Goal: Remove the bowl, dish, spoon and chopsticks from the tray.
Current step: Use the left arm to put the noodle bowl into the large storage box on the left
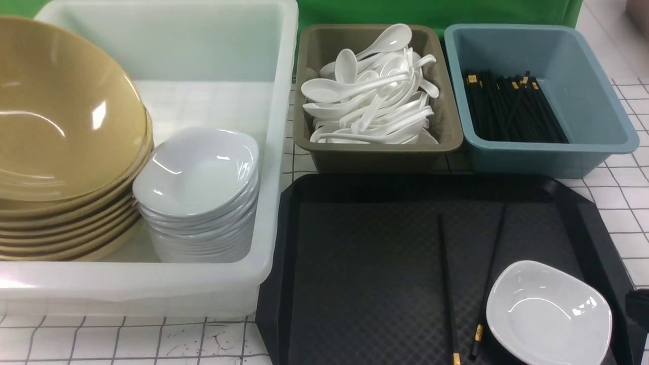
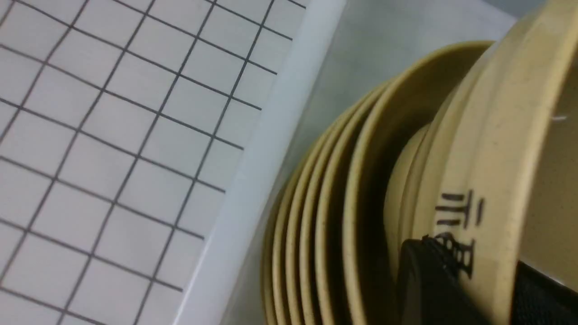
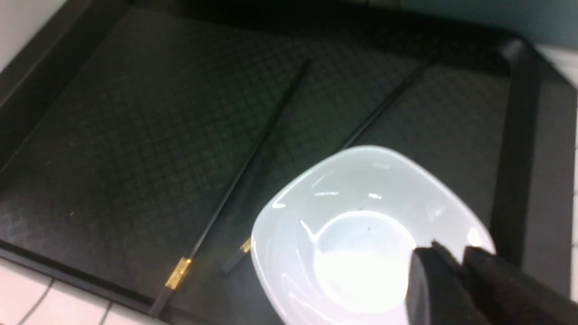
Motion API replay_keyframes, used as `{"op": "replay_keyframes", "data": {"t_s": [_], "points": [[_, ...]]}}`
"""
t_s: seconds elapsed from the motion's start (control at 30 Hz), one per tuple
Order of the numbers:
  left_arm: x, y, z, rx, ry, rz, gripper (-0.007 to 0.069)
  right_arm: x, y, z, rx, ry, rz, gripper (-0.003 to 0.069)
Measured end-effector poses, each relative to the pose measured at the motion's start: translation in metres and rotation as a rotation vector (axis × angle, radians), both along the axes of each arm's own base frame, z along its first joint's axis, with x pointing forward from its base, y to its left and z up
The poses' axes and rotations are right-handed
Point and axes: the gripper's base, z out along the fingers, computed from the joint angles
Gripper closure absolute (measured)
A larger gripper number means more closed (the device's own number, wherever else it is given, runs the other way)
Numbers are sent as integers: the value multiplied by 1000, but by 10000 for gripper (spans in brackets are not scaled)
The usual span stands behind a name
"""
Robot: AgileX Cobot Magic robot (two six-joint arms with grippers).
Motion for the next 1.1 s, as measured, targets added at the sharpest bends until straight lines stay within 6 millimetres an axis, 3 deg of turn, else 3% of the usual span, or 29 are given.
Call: {"op": "replay_keyframes", "data": {"t_s": [0.13, 0.23, 0.27, 0.33, 0.4, 0.47, 0.5, 0.53, 0.57, 0.63, 0.67, 0.73, 0.8, 0.87, 0.93, 1.1], "points": [[9, -6, -7, 102, 16, -52, 446, 10, 3, 5, 24, 86, -17, 407], [13, -13, -7, 154, 16, -75, 254, 27, 6, 14, 8, 172, -4, 281], [14, -14, -7, 154, 16, -75, 228, 28, 6, 14, 7, 177, -4, 273], [14, -18, -5, 157, 10, -61, 102, 50, 9, 20, -30, 227, 8, 193], [13, -23, -2, 148, -1, -50, 43, 65, 10, 23, -67, 247, 28, 161], [6, -38, 12, 134, -51, -34, -4, 98, 14, 19, -154, 297, 91, 132], [6, -41, 13, 132, -57, -39, -5, 101, 14, 19, -162, 303, 97, 131], [-2, -60, 28, 123, -120, -60, 3, 125, 16, 6, -228, 365, 145, 124], [-3, -61, 29, 123, -126, -56, 3, 128, 17, 5, -233, 372, 148, 124], [-19, -94, 49, 120, -198, -153, 41, 154, 19, -20, -291, 495, 190, 121], [-21, -99, 50, 118, -203, -172, 49, 156, 19, -21, -295, 506, 193, 121], [-44, -126, 64, 142, -234, -289, 99, 174, 20, -48, -332, 626, 219, 121], [-52, -131, 68, 154, -240, -314, 121, 176, 20, -53, -336, 642, 221, 121], [-79, -136, 80, 210, -276, -335, 173, 183, 21, -73, -343, 706, 230, 123], [-94, -131, 87, 249, -299, -298, 202, 185, 21, -78, -343, 728, 233, 135], [-108, -119, 92, 316, -299, -201, 221, 185, 22, -79, -342, 738, 235, 213]]}}
